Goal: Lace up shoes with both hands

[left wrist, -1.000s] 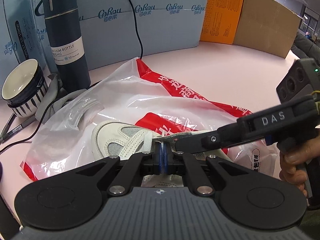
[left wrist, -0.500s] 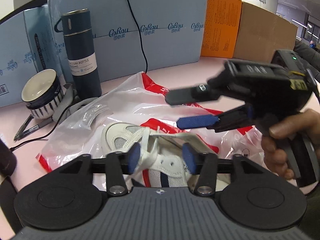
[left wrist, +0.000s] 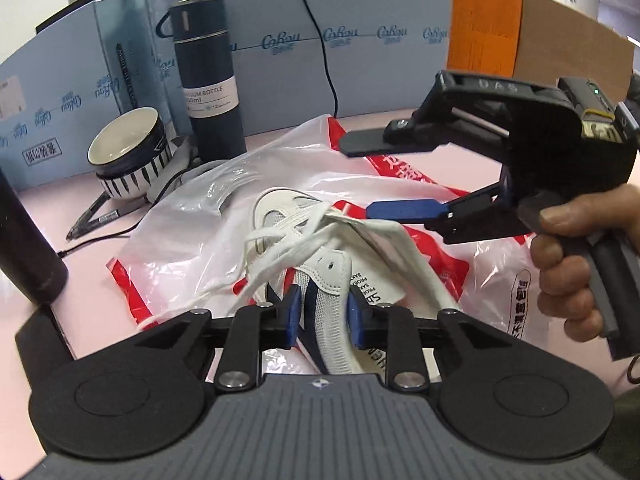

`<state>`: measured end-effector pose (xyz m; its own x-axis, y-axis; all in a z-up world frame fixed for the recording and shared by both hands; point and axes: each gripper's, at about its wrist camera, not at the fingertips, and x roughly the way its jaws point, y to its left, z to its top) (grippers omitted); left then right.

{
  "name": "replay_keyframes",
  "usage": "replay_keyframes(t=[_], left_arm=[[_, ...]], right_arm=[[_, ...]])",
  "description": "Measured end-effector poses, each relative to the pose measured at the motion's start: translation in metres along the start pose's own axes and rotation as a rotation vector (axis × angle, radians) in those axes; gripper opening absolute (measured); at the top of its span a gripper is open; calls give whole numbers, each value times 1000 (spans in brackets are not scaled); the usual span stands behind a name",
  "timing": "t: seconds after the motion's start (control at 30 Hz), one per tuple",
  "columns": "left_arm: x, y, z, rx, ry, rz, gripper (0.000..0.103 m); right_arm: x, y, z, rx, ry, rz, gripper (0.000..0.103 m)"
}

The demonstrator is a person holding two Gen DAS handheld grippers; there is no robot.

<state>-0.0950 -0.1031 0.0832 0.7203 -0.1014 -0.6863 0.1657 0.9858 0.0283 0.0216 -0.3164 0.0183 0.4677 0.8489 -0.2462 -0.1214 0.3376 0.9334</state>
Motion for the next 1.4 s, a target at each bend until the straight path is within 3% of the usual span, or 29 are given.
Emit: replay_keyframes(t=[0.1, 0.3, 0.4, 0.47, 0.5, 0.77, 0.97, 1.17, 1.4], left_arm=[[2, -3, -3, 5, -9, 11, 25], [9, -4, -4, -18, -24, 7, 37], [12, -4, -6, -22, -30, 4, 35], [13, -1, -6, -37, -28, 7, 23], [13, 1, -6, -45, -26, 8, 23], [14, 1, -8, -55, -23, 3, 24], [14, 0, -9, -48, -20, 7, 24], [14, 1, -10, -51, -19, 6, 24], [15, -1, -10, -45, -17, 10, 24]], right_arm=[[8, 3, 0, -32, 5, -25, 39], [9, 8, -4, -124, 11, -93, 24], [10, 9, -6, -165, 14, -124, 10], [8, 7, -7, -151, 5, -124, 7], [7, 4, -6, -117, -1, -108, 3], [-12, -33, -9, 278, -86, 94, 3], [-15, -39, -14, 383, -100, 185, 4], [-18, -37, -16, 542, -151, 392, 4], [-36, -14, -12, 611, -225, 542, 4]])
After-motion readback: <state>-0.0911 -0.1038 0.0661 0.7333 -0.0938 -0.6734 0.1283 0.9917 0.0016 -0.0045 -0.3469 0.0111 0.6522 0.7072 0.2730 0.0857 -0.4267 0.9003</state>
